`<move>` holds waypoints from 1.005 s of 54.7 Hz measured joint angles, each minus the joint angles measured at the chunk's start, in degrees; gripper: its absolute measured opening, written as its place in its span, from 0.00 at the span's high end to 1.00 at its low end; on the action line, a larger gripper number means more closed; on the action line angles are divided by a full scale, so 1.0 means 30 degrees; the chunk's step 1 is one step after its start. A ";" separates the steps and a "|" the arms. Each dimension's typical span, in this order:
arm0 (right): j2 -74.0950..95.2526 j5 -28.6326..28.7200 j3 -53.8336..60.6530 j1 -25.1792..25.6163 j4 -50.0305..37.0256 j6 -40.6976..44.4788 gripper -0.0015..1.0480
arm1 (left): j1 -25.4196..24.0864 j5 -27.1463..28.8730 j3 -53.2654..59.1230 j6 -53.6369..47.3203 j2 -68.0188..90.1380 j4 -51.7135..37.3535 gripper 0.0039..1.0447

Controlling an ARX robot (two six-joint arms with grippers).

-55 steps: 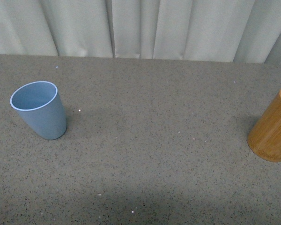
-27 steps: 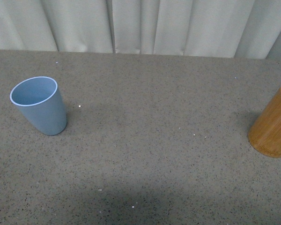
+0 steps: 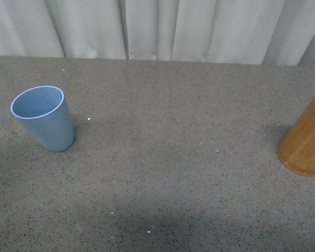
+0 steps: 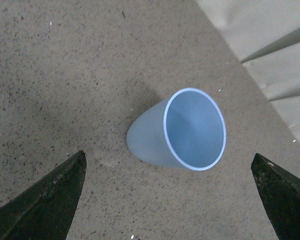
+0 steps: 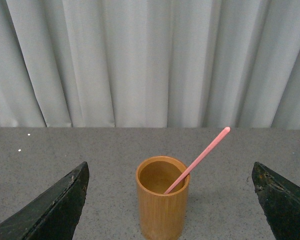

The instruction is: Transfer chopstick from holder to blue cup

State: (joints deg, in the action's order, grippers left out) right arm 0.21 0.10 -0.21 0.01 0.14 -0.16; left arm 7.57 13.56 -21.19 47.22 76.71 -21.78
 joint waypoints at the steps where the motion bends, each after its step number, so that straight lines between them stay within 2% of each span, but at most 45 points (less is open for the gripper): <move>1: 0.0000 0.0000 0.0000 0.0000 0.0000 0.0000 0.09 | 0.0051 0.0022 -0.0095 -0.0015 0.0226 0.0102 0.06; 17: 0.0000 0.0000 0.0000 0.0000 0.0000 0.0000 0.09 | 0.1035 0.0270 -0.1967 -0.0131 0.3796 0.0823 0.06; 55: 0.0000 0.0000 0.0000 0.0000 0.0000 0.0000 0.09 | 0.1086 0.0423 -0.2769 0.0007 0.5901 0.0889 0.06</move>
State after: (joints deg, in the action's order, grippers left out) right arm 0.21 0.10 -0.21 0.01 0.14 -0.16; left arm 10.83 14.83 -29.50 47.24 94.41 -19.11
